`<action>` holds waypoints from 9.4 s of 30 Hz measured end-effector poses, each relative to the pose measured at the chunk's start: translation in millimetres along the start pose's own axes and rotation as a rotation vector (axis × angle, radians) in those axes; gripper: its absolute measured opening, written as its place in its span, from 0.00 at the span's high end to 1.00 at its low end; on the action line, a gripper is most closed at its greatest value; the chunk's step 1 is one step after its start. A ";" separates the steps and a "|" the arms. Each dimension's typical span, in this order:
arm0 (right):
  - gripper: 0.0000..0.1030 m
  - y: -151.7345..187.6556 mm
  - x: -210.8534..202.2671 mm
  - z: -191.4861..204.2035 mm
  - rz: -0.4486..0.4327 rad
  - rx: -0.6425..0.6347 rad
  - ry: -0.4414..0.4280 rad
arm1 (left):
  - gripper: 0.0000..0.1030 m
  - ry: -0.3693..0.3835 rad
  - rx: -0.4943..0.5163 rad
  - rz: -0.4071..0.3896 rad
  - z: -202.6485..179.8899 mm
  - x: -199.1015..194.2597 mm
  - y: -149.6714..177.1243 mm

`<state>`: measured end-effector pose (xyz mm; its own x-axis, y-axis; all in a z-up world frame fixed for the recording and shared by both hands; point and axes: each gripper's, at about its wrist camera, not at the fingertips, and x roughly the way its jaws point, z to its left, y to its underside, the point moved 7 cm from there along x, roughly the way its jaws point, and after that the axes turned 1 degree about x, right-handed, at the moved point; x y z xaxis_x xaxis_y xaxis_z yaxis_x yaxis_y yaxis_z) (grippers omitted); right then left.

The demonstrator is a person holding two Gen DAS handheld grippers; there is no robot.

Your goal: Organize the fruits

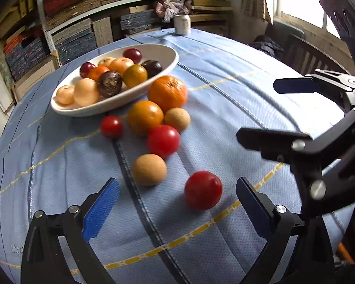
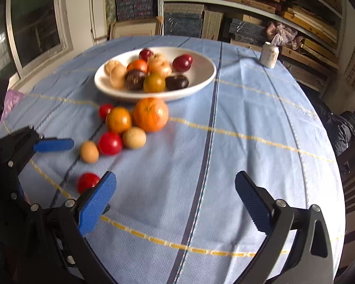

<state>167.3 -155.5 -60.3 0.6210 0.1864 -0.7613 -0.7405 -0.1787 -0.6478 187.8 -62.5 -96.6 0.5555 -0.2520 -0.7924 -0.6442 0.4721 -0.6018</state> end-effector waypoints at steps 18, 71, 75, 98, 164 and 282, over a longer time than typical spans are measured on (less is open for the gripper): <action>0.04 -4.4 -6.3 -17.4 -0.025 0.024 0.037 | 0.68 0.050 -0.063 -0.027 17.2 1.8 -7.2; 0.71 -30.1 57.6 80.0 0.071 -0.042 -0.084 | 0.72 -0.049 -0.236 -0.063 105.1 -46.8 20.4; 0.71 -27.5 54.3 74.8 0.061 -0.007 -0.123 | 0.72 -0.012 -0.214 -0.077 89.8 -50.9 19.7; 0.71 7.8 7.2 76.4 -0.009 -0.058 -0.232 | 0.72 0.058 -0.089 -0.009 43.4 -29.8 36.6; 0.71 13.5 -4.9 34.0 -0.030 0.140 -0.275 | 0.69 0.048 0.029 -0.026 -0.2 -41.4 30.7; 0.71 -180.8 74.2 -8.7 -0.136 0.071 -0.128 | 0.71 -0.040 -0.367 -0.132 159.5 9.5 -137.4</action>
<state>349.5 -117.7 0.1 0.6821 0.3265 -0.6543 -0.6712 -0.0759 -0.7374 365.4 5.0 -5.5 0.6612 -0.2541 -0.7059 -0.7073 0.1027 -0.6994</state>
